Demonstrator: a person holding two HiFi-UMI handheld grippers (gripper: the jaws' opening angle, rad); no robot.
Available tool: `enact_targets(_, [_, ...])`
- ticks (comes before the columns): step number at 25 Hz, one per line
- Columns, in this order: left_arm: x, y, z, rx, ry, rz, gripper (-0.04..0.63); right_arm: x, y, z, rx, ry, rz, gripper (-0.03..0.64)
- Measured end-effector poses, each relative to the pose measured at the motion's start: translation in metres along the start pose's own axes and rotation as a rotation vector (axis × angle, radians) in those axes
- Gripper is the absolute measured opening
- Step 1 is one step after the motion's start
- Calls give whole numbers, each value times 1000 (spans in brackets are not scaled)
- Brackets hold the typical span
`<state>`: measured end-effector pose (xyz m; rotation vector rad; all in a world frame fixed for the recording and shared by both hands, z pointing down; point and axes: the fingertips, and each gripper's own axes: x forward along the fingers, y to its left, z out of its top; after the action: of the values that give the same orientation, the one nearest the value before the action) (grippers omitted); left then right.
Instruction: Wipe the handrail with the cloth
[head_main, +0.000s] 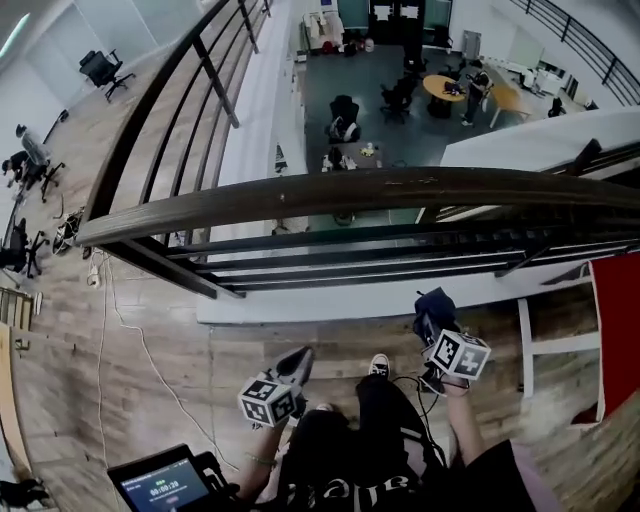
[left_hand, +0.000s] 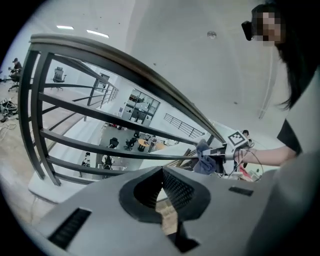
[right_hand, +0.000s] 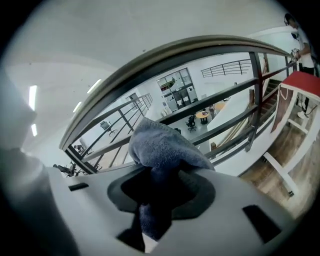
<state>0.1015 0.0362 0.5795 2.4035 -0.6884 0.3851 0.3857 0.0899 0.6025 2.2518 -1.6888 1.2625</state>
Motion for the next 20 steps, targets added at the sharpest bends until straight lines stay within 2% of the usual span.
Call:
enact_targets(4, [-38,16,0,43,-35,16,2,-18,42,-43,11,-6,30,109])
enact_targets(9, [-81,22,-20,57,-76,-19,2,-41,90,-94,18,-22,62,109])
enact_targets(14, [-121,8,-21,85,-84,-51,2,-80,126,-124,-16,-22,62,109])
enact_targets(20, [-153,6,-37,72,-77,-79,2,-113,152,-155,-50,-29,40,109])
